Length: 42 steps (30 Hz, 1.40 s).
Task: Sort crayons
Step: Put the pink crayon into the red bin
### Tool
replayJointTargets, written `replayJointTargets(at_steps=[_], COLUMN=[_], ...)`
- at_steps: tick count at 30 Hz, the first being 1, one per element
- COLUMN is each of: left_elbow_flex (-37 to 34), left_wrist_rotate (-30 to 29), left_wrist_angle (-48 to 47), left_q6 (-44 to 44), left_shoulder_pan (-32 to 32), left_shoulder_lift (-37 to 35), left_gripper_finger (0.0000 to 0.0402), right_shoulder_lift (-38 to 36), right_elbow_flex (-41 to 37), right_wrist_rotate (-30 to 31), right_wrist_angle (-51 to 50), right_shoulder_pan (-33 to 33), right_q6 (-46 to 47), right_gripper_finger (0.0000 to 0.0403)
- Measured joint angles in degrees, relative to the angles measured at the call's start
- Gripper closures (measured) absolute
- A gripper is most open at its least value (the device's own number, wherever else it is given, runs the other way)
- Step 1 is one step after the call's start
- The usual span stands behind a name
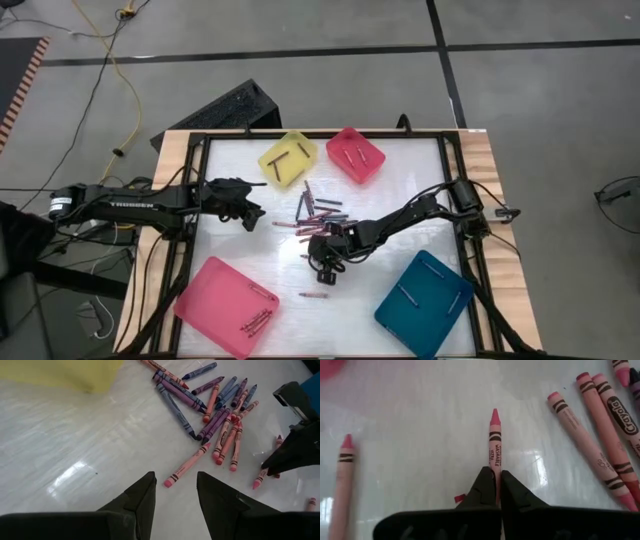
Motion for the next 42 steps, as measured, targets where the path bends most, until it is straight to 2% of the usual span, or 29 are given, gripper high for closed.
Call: replayJointTargets(at_steps=[6,13,22,29,38,42], left_elbow_flex=[0.00,0.00,0.00,0.00,0.00,0.00], left_wrist_rotate=[-0.03,-0.11,-0.05,-0.03,0.90,0.92], left_wrist_angle=[0.03,0.35,0.48,0.34,0.44,0.45], left_q6=[0.08,0.44,0.07,-0.54,-0.72,-0.94], left_shoulder_pan=[0.00,0.00,0.00,-0.01,-0.02,-0.02], left_shoulder_lift=[0.01,0.02,0.00,0.01,0.02,0.02], left_gripper_finger=[0.0269,0.0269,0.0269,0.0269,0.0269,0.0269], right_shoulder_lift=[-1.77,-7.58,-18.39,-27.72,-35.82,-37.80], right_elbow_flex=[-0.31,-0.28,-0.21,-0.17,-0.17,-0.17], right_wrist_rotate=[0.23,4.03,17.46,22.69,24.26,21.59], right_wrist_angle=[0.28,0.30,-5.00,-10.35,-20.29,-22.05], right_shoulder_pan=[-0.17,-1.52,-3.99,-7.29,-12.90,-16.42], right_q6=[1.13,1.53,2.34,2.53,2.54,1.73], right_gripper_finger=[0.0399,0.0400,0.0401,0.0400,0.0400,0.0400])
